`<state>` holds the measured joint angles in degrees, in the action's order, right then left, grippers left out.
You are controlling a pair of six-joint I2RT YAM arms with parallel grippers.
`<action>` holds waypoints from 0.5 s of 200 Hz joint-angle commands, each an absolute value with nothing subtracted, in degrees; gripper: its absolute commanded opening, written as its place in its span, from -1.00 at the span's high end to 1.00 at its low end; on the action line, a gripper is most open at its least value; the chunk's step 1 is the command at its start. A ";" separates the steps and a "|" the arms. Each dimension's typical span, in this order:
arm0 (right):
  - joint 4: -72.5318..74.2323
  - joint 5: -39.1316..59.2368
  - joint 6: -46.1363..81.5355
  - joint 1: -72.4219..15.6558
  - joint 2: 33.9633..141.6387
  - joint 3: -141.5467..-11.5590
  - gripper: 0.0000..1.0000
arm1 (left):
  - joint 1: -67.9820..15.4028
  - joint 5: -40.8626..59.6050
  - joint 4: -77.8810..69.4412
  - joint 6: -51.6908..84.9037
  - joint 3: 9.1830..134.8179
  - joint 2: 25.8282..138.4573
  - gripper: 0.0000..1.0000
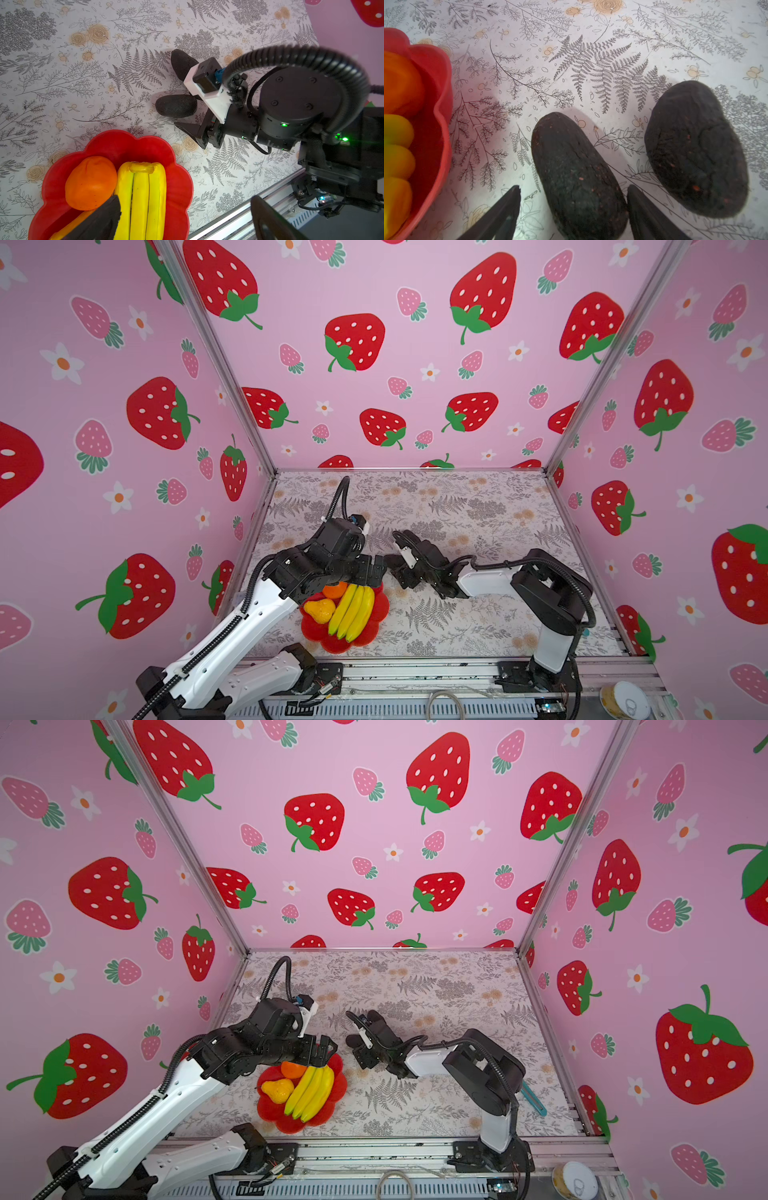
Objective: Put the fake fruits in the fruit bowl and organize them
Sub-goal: 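Grasp the nearer dark avocado with the right gripper, then place the avocado in the red bowl beside the bananas, right gripper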
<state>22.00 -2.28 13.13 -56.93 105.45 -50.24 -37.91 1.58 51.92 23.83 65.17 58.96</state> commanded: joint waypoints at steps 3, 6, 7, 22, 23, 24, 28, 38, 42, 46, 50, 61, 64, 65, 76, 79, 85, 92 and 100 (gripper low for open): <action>24.23 -1.33 11.95 -56.69 106.79 -51.72 -0.64 | -37.62 1.59 50.89 24.37 64.54 58.46 -0.98; 24.32 -1.20 11.88 -56.73 106.93 -51.76 -0.63 | -37.62 1.58 50.91 24.39 64.52 58.40 -0.98; 24.33 -1.17 11.83 -56.71 106.99 -51.81 -0.63 | -37.62 1.54 50.90 24.46 64.51 58.38 -0.98; 24.37 -0.74 11.68 -56.65 107.42 -52.19 -0.48 | -37.62 1.41 50.81 24.55 64.34 58.00 -0.98; 24.36 -0.72 11.69 -56.67 107.41 -52.24 -0.46 | -37.62 1.41 50.80 24.54 64.29 57.92 -0.98; 24.35 -0.67 11.64 -56.68 107.49 -52.27 -0.44 | -37.62 1.41 50.80 24.53 64.27 57.92 -0.98; 24.29 -0.56 11.61 -56.67 107.64 -52.36 -0.39 | -37.61 1.32 50.80 24.60 64.26 57.81 -0.98; 24.19 -0.29 11.68 -56.69 107.88 -52.38 -0.29 | -37.62 1.29 50.95 24.61 64.17 57.63 -0.98; 24.22 -0.13 11.69 -56.62 107.95 -52.38 -0.25 | -37.62 1.32 50.99 24.61 64.22 57.56 -0.98; 24.17 -0.01 11.61 -56.64 108.01 -52.38 -0.21 | -37.62 1.32 51.02 24.53 64.18 57.49 -0.98; 24.17 0.02 11.60 -56.68 107.97 -52.31 -0.17 | -37.62 1.32 50.99 24.64 64.08 57.37 -0.98; 24.24 0.02 11.60 -56.64 107.66 -51.97 -0.06 | -37.62 1.27 50.89 24.74 63.85 57.30 -0.98; 24.30 0.08 11.48 -56.72 107.45 -51.80 -0.05 | -37.62 1.31 50.93 24.70 63.83 57.22 -0.98; 24.37 0.08 11.45 -56.70 107.38 -51.74 -0.05 | -37.57 1.32 50.91 24.70 63.82 57.22 -0.98; 25.18 0.27 11.17 -56.73 106.52 -50.85 0.07 | -37.62 1.24 50.89 24.69 63.79 57.17 -0.98; 25.54 0.13 11.16 -56.72 106.12 -50.57 0.09 | -37.62 1.23 50.95 24.74 63.73 57.18 -0.98; 26.15 0.14 11.09 -56.62 105.48 -49.86 0.16 | -37.53 1.19 51.03 24.69 63.71 57.09 -0.98; 26.61 0.35 10.86 -56.71 104.50 -49.05 0.22 | -37.54 1.14 51.06 24.69 63.80 56.98 -0.98; 27.11 0.61 10.81 -56.64 103.11 -48.09 0.25 | -37.54 1.06 51.20 24.62 63.69 56.82 -0.98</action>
